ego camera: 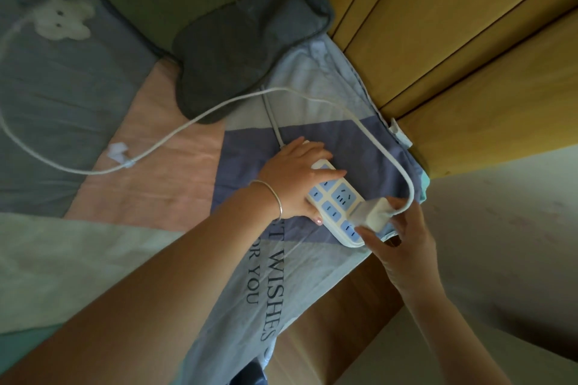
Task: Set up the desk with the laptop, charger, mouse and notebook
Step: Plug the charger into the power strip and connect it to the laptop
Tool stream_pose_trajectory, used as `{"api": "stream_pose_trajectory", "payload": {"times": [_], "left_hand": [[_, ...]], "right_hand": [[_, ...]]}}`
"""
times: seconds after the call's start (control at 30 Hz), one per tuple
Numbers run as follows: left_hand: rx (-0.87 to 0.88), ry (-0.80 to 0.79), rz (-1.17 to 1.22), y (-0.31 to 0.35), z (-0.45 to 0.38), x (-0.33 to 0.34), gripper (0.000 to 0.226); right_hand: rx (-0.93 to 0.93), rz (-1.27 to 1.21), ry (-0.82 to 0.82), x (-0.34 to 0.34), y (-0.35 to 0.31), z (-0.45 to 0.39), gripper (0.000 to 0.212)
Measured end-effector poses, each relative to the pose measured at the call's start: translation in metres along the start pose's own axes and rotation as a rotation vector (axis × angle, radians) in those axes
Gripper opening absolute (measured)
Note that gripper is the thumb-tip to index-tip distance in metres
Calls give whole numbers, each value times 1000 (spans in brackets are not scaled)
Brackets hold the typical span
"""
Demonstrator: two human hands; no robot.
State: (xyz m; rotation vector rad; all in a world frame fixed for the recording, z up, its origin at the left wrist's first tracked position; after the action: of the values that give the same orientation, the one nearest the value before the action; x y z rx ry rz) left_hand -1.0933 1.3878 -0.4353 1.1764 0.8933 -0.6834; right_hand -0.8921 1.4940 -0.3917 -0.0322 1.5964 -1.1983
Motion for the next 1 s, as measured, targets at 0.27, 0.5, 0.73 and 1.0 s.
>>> {"api": "stream_pose_trajectory", "payload": {"times": [0.27, 0.5, 0.73, 1.0], "left_hand": [[-206, 211, -14, -13, 73, -89, 64], [-805, 470, 3, -104, 178, -154, 38], [-1208, 352, 107, -158, 213, -137, 45], [-1145, 672, 320, -156, 205, -124, 44]], "right_hand": [[-233, 206, 220, -31, -135, 3, 84], [-628, 213, -42, 74, -225, -22, 50], [-742, 253, -150, 160, -235, -26, 60], [-748, 298, -203, 171, -241, -32, 59]]}}
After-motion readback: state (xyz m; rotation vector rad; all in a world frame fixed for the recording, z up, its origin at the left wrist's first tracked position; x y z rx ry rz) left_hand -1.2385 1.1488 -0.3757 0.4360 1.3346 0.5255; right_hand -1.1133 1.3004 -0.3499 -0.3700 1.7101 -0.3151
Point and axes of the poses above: each hand's wrist, its own z-axis away from the middle knuckle, its own x-axis out of the palm, y = z × x, the point moved 1 cm from there along -z, towards the middle knuckle, and after that the axes turned 5 degrees about -x, right-handed, at the moved point
